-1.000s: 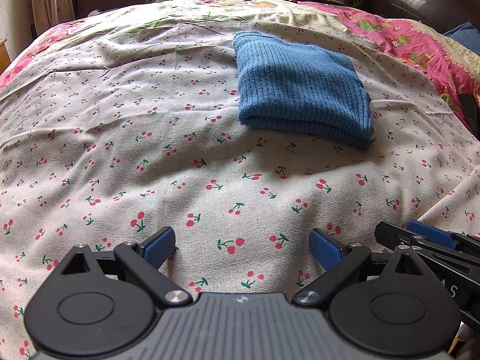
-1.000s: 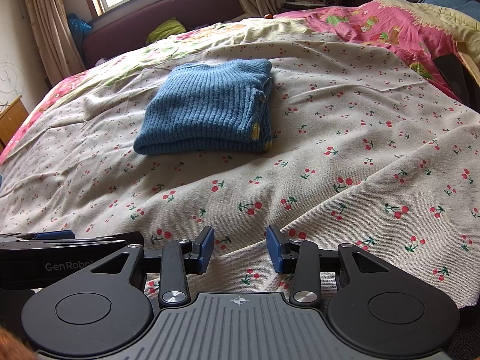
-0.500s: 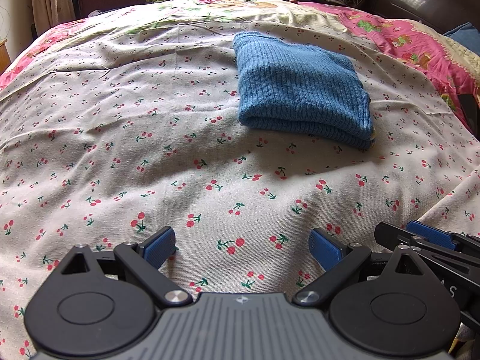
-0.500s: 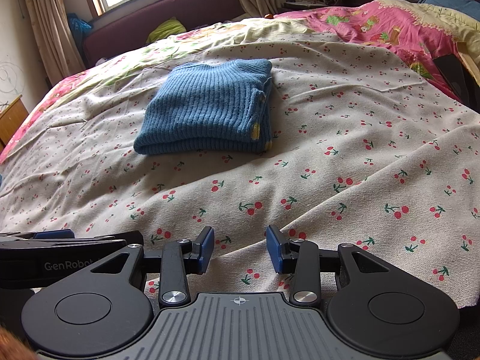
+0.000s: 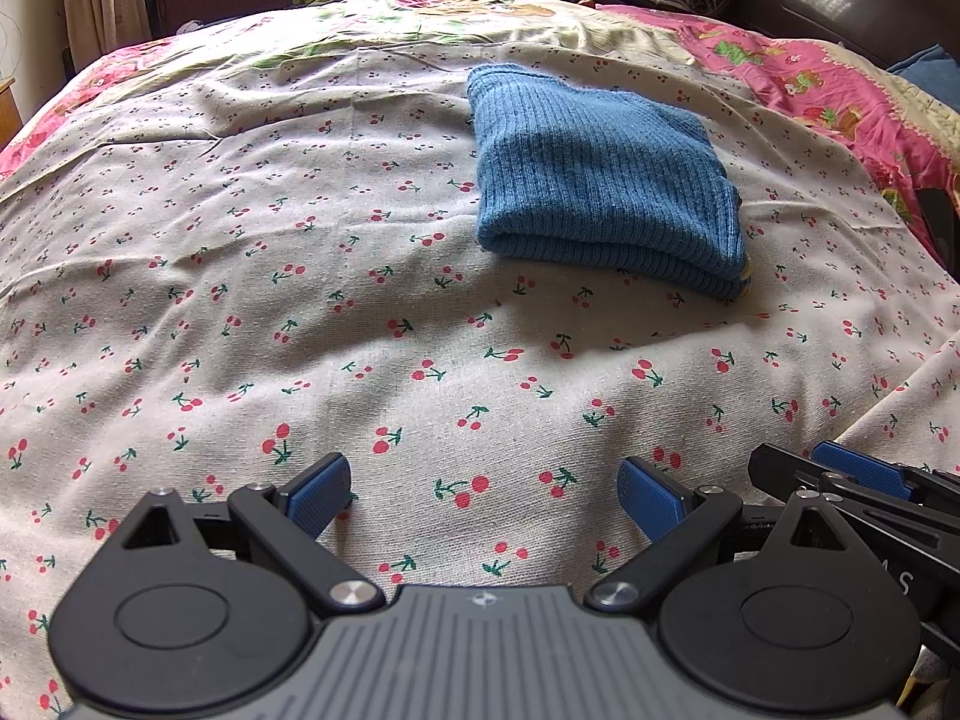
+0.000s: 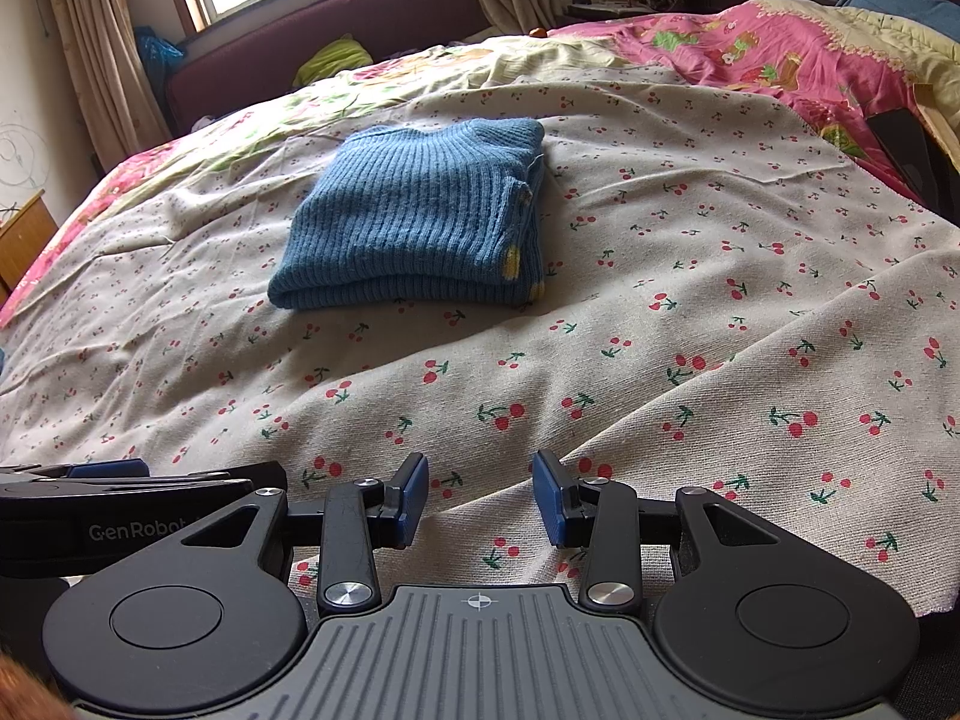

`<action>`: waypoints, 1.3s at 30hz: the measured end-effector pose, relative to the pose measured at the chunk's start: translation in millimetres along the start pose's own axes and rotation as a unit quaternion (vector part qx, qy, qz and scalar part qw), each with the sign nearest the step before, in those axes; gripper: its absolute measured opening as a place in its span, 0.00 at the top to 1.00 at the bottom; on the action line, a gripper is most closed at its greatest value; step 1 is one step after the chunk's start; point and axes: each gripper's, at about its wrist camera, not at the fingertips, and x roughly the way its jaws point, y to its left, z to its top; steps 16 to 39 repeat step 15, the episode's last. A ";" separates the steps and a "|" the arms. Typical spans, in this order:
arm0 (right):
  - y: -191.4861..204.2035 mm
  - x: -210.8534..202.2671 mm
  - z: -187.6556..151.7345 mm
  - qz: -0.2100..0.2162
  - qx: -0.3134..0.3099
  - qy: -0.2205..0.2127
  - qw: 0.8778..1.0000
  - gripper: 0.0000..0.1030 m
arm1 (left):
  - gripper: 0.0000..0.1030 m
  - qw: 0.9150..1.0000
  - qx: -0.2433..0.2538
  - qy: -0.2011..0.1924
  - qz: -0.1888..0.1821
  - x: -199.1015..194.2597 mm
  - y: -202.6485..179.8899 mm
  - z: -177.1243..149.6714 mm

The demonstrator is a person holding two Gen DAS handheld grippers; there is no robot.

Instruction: Fold small clothes

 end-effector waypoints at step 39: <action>-0.1 0.0 0.0 0.000 0.000 0.000 1.000 0.63 | 0.00 1.000 -0.002 -0.003 0.001 -1.9 -0.4 1.1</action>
